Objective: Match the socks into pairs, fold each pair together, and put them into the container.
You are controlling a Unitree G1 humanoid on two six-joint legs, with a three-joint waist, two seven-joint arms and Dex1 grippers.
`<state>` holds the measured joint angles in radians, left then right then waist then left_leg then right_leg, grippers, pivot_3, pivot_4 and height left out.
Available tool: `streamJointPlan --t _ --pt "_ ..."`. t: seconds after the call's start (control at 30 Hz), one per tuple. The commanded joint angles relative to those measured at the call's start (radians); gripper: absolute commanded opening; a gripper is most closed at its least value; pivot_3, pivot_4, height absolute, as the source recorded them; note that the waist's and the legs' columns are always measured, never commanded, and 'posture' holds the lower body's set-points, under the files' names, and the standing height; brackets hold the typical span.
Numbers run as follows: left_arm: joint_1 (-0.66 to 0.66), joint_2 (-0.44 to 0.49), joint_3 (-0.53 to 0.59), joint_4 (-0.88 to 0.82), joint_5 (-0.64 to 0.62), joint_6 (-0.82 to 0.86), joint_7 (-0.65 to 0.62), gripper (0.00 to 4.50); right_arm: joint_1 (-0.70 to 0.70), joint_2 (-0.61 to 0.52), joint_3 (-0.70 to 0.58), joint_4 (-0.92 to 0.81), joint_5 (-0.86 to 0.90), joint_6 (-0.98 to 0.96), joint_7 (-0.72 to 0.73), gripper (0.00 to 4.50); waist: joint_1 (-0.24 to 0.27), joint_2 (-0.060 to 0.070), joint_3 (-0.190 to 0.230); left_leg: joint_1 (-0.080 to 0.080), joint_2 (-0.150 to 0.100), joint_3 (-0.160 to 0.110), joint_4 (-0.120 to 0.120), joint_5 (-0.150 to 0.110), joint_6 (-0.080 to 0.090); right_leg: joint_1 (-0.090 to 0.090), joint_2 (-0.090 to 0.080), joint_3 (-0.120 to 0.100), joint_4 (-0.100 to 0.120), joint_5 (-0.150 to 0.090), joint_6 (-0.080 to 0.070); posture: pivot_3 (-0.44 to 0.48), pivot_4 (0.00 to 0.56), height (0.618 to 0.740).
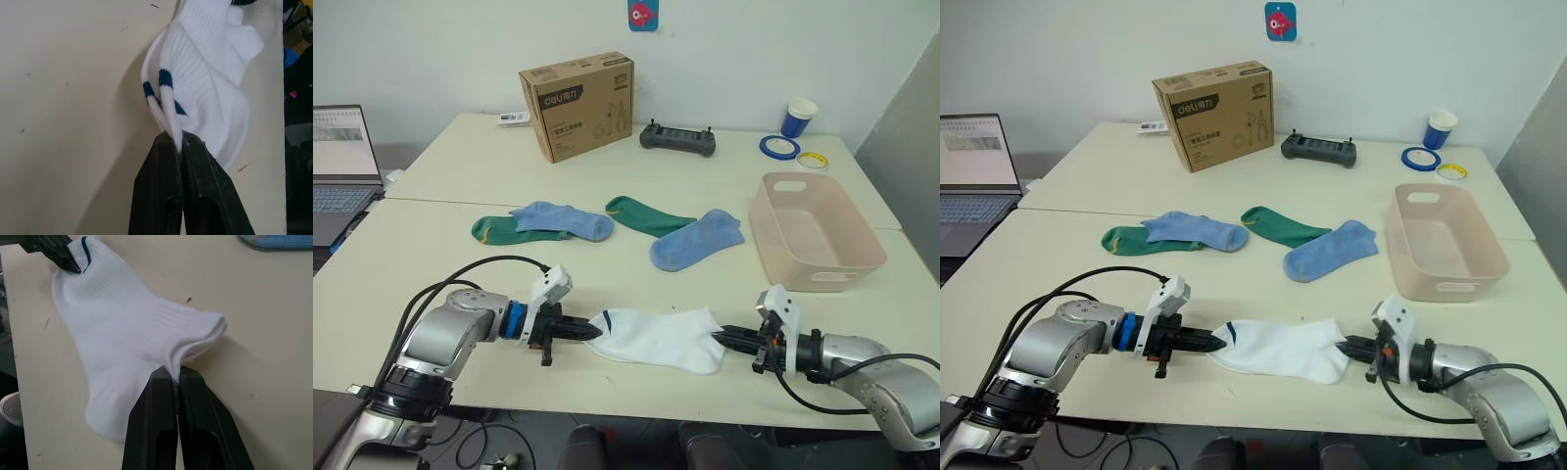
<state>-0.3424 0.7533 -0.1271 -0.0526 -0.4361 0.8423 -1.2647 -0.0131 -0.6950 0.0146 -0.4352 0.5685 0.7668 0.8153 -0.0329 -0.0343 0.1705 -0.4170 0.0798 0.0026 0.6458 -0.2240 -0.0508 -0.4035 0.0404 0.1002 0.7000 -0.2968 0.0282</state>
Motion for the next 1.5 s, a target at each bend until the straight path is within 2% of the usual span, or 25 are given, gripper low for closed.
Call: streamJointPlan --t 0.03,0.13,0.27,0.43,0.53,0.7,0.8,0.87,0.97,1.07,1.17,1.27,1.43,1.5 --pt "-0.019 -0.008 -0.007 -0.035 -0.006 0.015 0.040 0.00 -0.031 -0.041 -0.041 0.009 0.030 0.008 0.049 0.03 0.000 0.000 0.000 0.000 0.000 0.000 0.000 0.000 0.000 0.000 0.000 0.000 0.000 0.000 0.000 0.000 0.150 0.740" --pt "-0.013 -0.017 -0.025 0.005 0.028 -0.030 0.066 0.00 -0.051 -0.043 -0.016 0.033 0.013 -0.005 0.057 0.03 -0.002 0.000 0.000 0.000 0.000 0.000 0.000 0.000 0.000 0.000 0.000 0.000 0.000 0.000 0.000 0.000 0.150 0.740" --pt "-0.019 -0.046 -0.013 0.007 -0.010 0.004 0.088 0.00 -0.067 -0.020 0.007 0.058 -0.012 -0.027 0.040 0.03 0.000 0.000 0.000 0.000 0.000 0.000 0.000 0.000 0.000 0.000 0.000 0.000 0.000 0.000 0.000 0.000 0.150 0.740" --pt "0.009 -0.038 -0.011 -0.016 -0.003 -0.054 0.087 0.00 -0.058 -0.027 0.005 0.053 -0.006 -0.013 0.045 0.03 0.000 0.000 0.000 0.000 0.000 0.000 0.000 0.000 0.000 0.000 0.000 0.000 0.000 0.000 0.000 0.000 0.150 0.740" --pt "0.023 -0.048 0.029 -0.021 -0.061 -0.066 0.053 0.65 -0.050 -0.020 -0.005 0.045 -0.004 -0.020 0.039 0.78 0.000 0.000 0.000 0.000 0.000 0.000 0.000 0.000 0.000 0.000 0.000 0.000 0.000 0.000 0.000 0.000 0.150 0.740" --pt "-0.002 -0.027 0.009 0.027 -0.007 -0.085 0.091 2.24 -0.041 -0.020 -0.031 0.046 -0.015 -0.028 0.011 2.50 0.000 0.000 0.000 0.000 0.000 0.000 0.000 0.000 0.000 0.000 0.000 0.000 0.000 0.000 0.000 0.000 0.150 0.740" --pt "-0.053 -0.038 0.061 0.101 -0.031 -0.103 0.089 3.17 -0.026 -0.037 -0.066 0.032 0.006 -0.011 0.012 3.55 0.001 0.000 0.000 0.000 0.000 0.000 0.000 0.000 0.000 0.000 0.000 0.000 0.000 0.000 0.000 0.000 0.150 0.740" --pt "-0.070 -0.027 0.078 0.108 -0.060 -0.117 0.047 3.17 -0.024 -0.035 -0.090 0.025 0.031 0.013 0.002 3.55 0.001 0.000 0.000 0.000 0.000 0.000 0.000 0.000 0.000 0.000 0.000 0.000 0.000 0.000 0.000 0.000 0.150 0.740" --pt "-0.064 0.023 0.046 0.074 -0.037 -0.219 -0.066 3.17 -0.013 -0.033 -0.117 -0.004 0.081 0.059 0.000 3.55 -0.001 0.000 0.000 0.000 0.000 0.001 -0.001 0.000 0.000 0.000 0.000 0.000 -0.001 0.000 0.000 0.000 0.150 0.740" --pt "-0.085 -0.009 0.048 0.078 -0.040 -0.277 -0.078 3.17 -0.005 -0.028 -0.110 -0.020 0.093 0.082 -0.012 3.55 0.001 0.000 0.000 0.000 0.000 0.000 -0.001 0.000 0.000 0.000 0.000 0.000 -0.001 -0.001 -0.001 0.000 0.150 0.740" --pt "-0.106 -0.031 0.021 0.071 -0.021 -0.329 -0.098 2.61 -0.006 -0.024 -0.087 -0.013 0.085 0.086 -0.024 3.61 0.001 0.000 0.000 0.000 0.000 0.000 -0.001 0.000 0.000 0.000 0.000 0.000 -0.001 0.000 -0.001 0.000 0.150 0.740" --pt "-0.093 -0.033 -0.045 0.045 0.049 -0.443 -0.134 1.64 -0.019 -0.011 -0.081 -0.027 0.106 0.115 -0.045 3.61 0.001 0.000 0.000 0.000 0.000 0.001 0.000 0.000 0.000 0.000 0.000 0.001 -0.001 0.000 0.000 0.000 0.150 0.740" --pt "-0.090 -0.056 -0.066 0.065 0.086 -0.541 -0.129 0.01 -0.023 -0.016 -0.088 -0.032 0.122 0.161 -0.058 3.61 0.001 0.000 0.000 0.000 0.000 0.000 -0.001 0.000 0.000 0.000 0.000 0.001 -0.001 0.000 0.000 0.000 0.150 0.740" --pt "-0.091 -0.067 -0.076 0.084 0.113 -0.616 -0.136 0.01 -0.032 0.006 -0.125 -0.022 0.179 0.232 -0.087 3.61 0.001 0.000 0.000 0.000 0.000 0.000 -0.001 0.000 0.000 0.000 0.000 0.000 -0.001 0.000 0.000 0.000 0.150 0.740"
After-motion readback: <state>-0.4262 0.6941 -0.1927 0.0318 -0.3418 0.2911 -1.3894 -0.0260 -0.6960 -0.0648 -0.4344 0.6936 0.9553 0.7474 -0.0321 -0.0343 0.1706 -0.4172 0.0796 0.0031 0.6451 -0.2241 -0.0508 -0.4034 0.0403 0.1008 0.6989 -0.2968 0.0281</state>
